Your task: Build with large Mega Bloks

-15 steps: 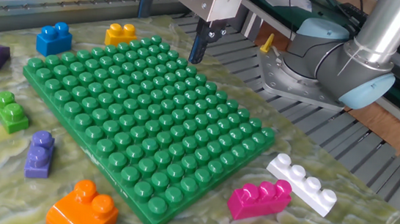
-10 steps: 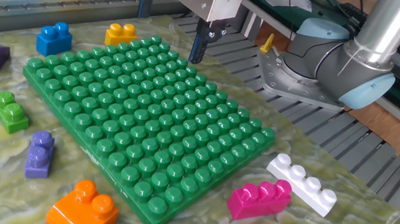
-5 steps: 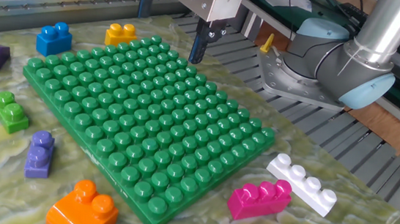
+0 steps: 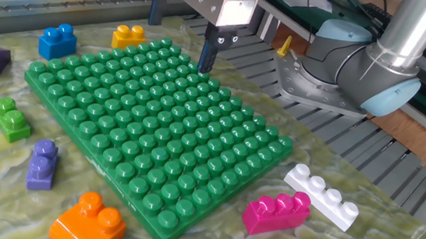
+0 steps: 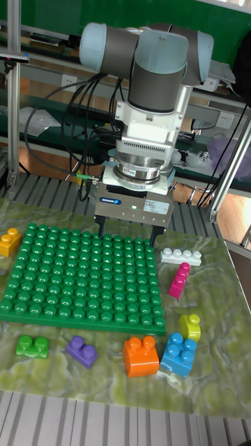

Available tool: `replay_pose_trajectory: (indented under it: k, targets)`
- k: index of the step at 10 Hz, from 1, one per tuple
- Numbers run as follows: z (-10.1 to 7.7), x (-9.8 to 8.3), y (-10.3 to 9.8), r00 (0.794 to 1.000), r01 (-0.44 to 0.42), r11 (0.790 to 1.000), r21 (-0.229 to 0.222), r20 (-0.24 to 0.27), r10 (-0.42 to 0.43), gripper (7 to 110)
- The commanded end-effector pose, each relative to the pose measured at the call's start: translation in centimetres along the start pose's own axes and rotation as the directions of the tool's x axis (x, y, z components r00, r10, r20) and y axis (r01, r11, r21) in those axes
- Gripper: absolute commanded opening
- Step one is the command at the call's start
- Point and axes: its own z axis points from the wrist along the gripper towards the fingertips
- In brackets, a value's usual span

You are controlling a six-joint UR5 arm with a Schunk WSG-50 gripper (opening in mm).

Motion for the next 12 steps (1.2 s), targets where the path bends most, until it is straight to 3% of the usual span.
replay_pose_trajectory:
  k: [1, 6, 10, 12]
  targets:
    - [0.05, -0.38, 0.81, 0.999, -0.039, 0.999, -0.03, 0.014, 0.04, 7]
    - [0.47, -0.44, 1.08, 0.999, -0.042, 0.999, -0.031, 0.019, 0.043, 7]
    - [0.77, -0.43, 0.65, 1.0, -0.021, 1.0, -0.004, 0.022, 0.021, 7]
    - [0.69, -0.33, 0.96, 1.0, -0.022, 0.999, -0.024, 0.015, 0.022, 7]
